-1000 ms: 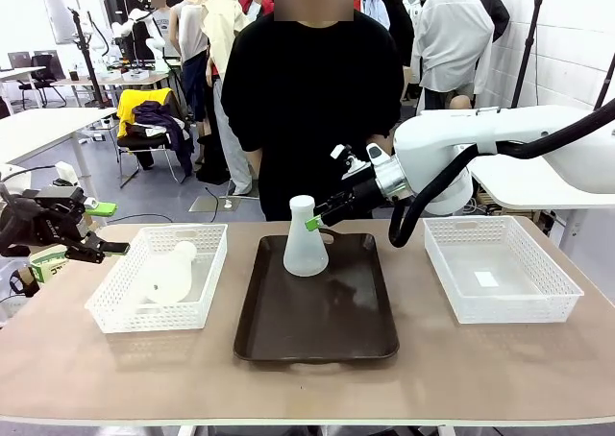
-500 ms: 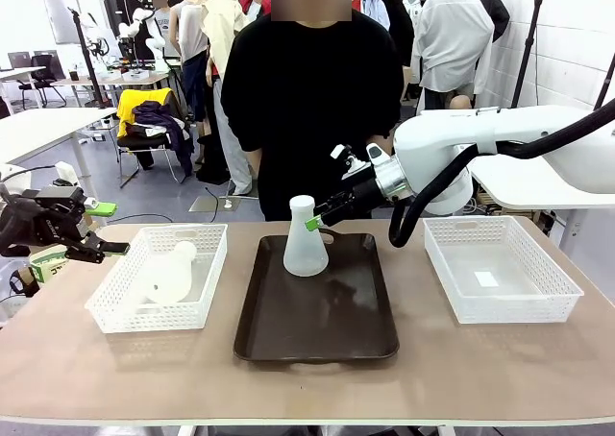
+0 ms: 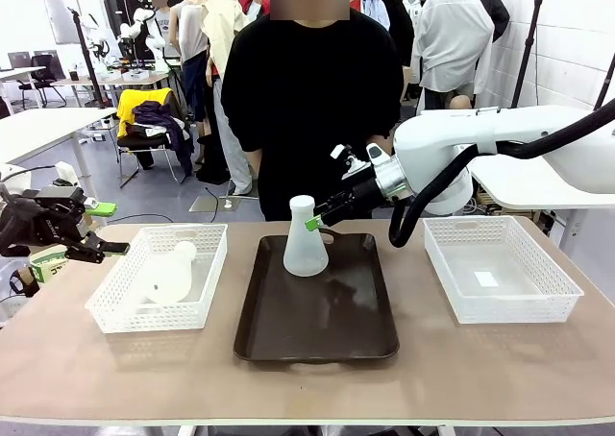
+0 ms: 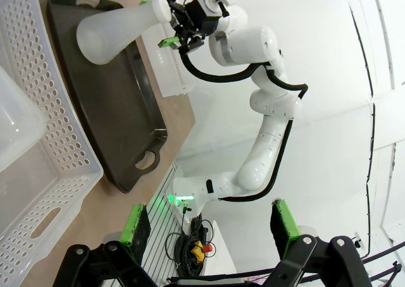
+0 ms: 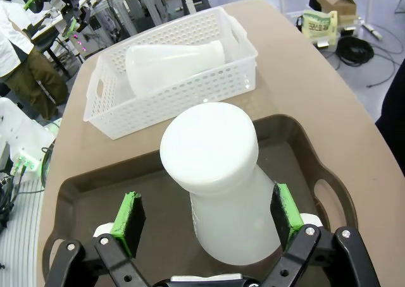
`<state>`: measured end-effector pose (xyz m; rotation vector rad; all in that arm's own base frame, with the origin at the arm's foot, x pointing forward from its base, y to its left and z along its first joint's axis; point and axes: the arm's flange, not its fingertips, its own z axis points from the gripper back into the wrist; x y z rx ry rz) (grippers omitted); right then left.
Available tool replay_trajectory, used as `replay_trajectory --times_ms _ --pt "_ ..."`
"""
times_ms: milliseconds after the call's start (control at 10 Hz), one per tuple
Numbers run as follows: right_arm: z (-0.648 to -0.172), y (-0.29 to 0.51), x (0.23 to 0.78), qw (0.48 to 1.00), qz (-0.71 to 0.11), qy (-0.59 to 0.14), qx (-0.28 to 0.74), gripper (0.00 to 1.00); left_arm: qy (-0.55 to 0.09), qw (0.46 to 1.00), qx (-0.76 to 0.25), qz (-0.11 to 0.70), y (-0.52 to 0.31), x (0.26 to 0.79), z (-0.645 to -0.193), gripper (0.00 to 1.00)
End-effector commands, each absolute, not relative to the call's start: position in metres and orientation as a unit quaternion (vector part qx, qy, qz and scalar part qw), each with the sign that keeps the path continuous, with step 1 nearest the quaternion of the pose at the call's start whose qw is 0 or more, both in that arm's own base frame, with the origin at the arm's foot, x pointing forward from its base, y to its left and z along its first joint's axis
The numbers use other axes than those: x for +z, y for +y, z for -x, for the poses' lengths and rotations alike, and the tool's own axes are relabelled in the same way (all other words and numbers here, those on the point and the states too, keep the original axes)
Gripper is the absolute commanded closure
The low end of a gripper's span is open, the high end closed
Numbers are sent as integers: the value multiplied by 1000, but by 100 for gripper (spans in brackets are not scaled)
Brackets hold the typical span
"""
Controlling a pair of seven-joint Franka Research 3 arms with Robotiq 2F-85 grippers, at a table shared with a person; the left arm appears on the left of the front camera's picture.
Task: Prepare the laboratory tools.
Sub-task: Pick up the Big flask that the person points to.
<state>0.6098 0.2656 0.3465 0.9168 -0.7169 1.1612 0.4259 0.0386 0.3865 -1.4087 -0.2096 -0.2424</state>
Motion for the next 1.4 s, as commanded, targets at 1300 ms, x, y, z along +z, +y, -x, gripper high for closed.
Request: replay_trajectory --times_ms 1300 --pt "-608 226 356 703 -393 -330 492 0 -96 750 -111 645 39 386 -426 0"
